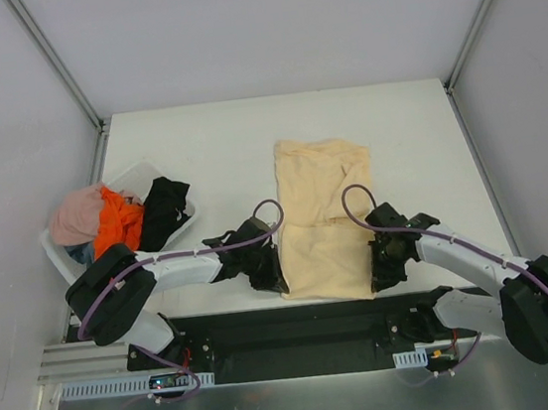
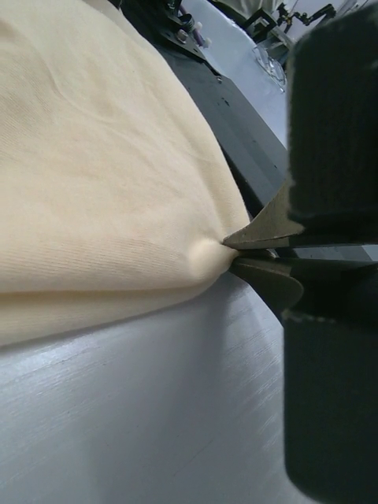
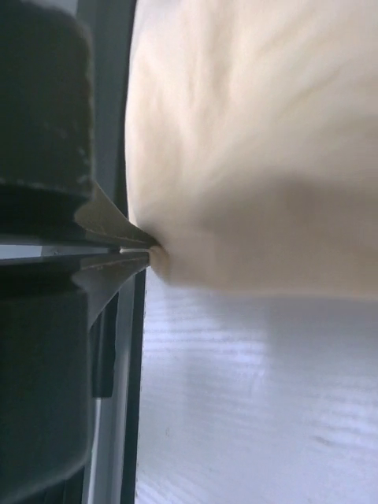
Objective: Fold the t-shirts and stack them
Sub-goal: Grab one side of the 2/3 rectangular tshirt with both arms
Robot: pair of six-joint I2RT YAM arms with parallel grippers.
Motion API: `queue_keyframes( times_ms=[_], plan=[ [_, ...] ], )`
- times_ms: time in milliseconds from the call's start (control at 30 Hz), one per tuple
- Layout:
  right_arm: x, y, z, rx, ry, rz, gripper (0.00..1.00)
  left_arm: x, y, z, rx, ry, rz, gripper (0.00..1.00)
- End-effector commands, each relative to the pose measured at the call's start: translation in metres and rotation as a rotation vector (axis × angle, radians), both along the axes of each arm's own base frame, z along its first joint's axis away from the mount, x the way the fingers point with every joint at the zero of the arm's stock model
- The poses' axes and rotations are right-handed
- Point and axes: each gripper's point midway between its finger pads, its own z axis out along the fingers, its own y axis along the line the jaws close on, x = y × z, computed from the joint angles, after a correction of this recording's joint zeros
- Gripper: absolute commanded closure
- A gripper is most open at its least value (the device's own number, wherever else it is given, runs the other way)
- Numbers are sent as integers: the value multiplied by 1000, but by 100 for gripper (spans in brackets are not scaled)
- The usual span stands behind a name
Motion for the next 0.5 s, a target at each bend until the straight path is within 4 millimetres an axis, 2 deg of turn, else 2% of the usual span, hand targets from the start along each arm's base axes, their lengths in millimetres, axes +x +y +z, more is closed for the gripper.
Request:
queue_keyframes(
  times_ms=[0, 167, 300, 367, 400, 467],
  plan=[
    [15, 22, 15, 104, -49, 33, 99, -1, 2, 9, 4, -28, -26, 100],
    [-11, 34, 32, 230, -12, 89, 99, -14, 6, 27, -53, -14, -31, 100],
    [-39, 42, 49, 320, 29, 146, 99, -39, 21, 40, -104, 21, -31, 100],
    [-56, 48, 64, 380, 59, 179, 99, -49, 28, 47, -115, 49, -20, 100],
    [-57, 52, 75, 408, 43, 196, 99, -53, 29, 58, -159, 31, -28, 100],
    [-64, 53, 93, 452, 24, 228, 99, -59, 35, 70, -181, 24, -30, 100]
  ],
)
